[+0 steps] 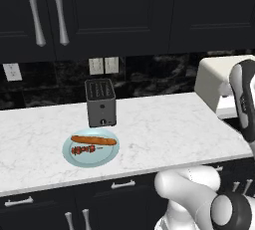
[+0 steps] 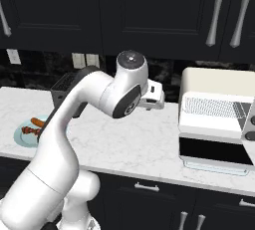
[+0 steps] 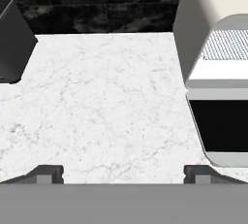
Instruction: Pick up the kebab skewer and baguette bread, and place them inside the toaster oven. Close the toaster oven door and start by setting the timer.
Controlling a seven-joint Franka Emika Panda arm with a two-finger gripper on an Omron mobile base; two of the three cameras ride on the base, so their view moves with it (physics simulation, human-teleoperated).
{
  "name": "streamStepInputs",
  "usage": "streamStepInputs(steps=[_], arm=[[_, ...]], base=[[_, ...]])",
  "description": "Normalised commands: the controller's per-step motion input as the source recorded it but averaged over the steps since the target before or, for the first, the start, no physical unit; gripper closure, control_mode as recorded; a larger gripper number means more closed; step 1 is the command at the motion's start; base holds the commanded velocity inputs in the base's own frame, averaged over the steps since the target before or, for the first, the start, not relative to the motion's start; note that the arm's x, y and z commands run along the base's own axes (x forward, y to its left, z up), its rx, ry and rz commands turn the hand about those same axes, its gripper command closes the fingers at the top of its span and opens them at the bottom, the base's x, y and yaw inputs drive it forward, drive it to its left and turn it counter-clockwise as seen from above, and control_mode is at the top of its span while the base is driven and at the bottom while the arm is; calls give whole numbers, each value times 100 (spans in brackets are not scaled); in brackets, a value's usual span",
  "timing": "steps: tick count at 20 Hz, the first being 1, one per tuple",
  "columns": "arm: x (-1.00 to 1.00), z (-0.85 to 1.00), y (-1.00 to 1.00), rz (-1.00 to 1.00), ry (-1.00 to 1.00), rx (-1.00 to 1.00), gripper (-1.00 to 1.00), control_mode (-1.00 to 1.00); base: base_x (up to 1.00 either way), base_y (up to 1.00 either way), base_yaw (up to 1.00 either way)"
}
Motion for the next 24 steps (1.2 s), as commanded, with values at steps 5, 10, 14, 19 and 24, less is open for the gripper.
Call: streamStepInputs(steps=[5, 10, 14, 19, 24], arm=[[5, 0, -85, 0, -23, 1, -100, -100], [19, -1, -72, 0, -11, 3, -100, -100], [26, -10, -84, 0, -8, 1, -100, -100], [24, -25, -96, 0, -7, 0, -100, -100], [36, -23, -82, 0, -4, 0, -100, -100]], base=[[0, 0, 0], [0, 0, 0], [0, 0, 0], [0, 0, 0], [0, 0, 0]])
